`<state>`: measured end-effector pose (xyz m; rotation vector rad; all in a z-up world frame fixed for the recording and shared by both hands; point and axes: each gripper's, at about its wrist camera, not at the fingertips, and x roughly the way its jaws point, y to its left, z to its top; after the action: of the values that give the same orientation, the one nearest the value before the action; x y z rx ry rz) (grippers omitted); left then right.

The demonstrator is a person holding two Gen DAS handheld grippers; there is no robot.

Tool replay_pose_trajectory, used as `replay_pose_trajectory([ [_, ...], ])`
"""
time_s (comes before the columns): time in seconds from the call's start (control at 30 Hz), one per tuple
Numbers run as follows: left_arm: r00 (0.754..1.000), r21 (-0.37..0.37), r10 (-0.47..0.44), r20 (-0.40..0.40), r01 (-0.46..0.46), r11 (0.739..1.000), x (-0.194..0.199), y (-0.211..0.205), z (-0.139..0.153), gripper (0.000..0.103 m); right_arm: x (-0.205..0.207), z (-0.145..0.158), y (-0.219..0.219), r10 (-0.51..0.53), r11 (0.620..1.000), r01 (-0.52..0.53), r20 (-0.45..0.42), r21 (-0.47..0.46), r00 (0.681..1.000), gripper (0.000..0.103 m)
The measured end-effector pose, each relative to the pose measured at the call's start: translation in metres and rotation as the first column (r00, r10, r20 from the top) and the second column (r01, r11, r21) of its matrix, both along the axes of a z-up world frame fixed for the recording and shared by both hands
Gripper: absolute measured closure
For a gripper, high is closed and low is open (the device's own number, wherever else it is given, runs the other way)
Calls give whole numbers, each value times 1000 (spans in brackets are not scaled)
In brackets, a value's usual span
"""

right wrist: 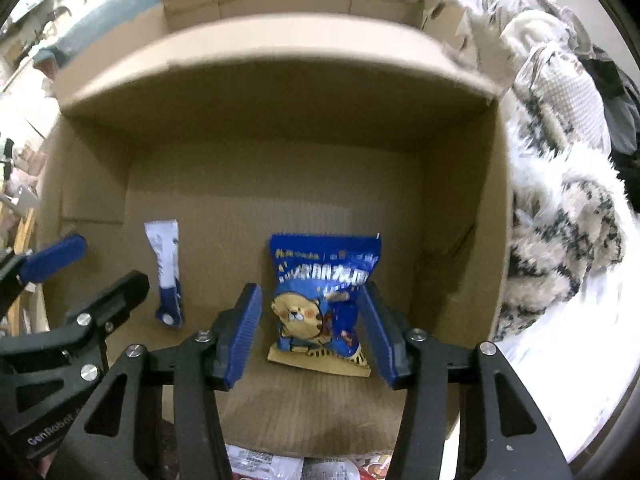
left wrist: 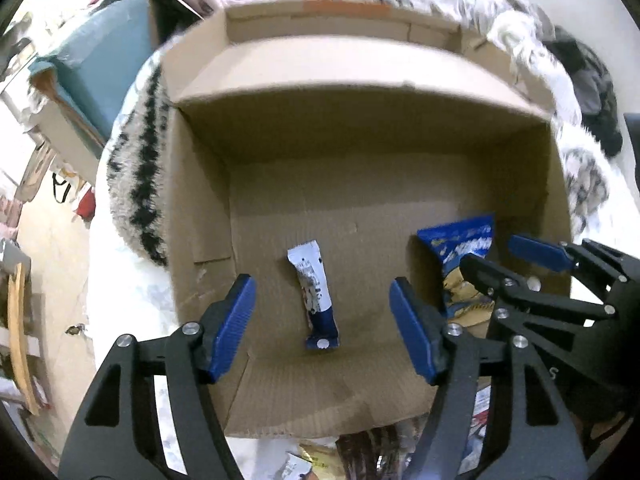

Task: Organize snacks
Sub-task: 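Carry both snacks into the cardboard box and open both tools, then withdraw both tools and grasp the brown chocolate bar with the left tool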

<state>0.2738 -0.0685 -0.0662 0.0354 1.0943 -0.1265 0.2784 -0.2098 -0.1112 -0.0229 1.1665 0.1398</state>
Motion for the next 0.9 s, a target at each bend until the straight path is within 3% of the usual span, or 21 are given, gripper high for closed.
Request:
replay_pose_trajectory([
  [0.17,998,15,-3,57,2,1000,-18,3,17,37,-12,22,-9,-17,999,15,71,37,997,47],
  [0.27,998,-6,34,62,-33,999,-22,14,25,37,-20,45,-12,-34,997,27,99,73,995,34],
  [0.47,993,-37,82,83,-80,996,-47,32,42,36,-47,82,-10,-59,993,42,163,106,985,26],
  [0.9,984,-18,123,128,-122,992,-115,75,62,36,-119,110,-22,-76,985,52,140,165,987,25],
])
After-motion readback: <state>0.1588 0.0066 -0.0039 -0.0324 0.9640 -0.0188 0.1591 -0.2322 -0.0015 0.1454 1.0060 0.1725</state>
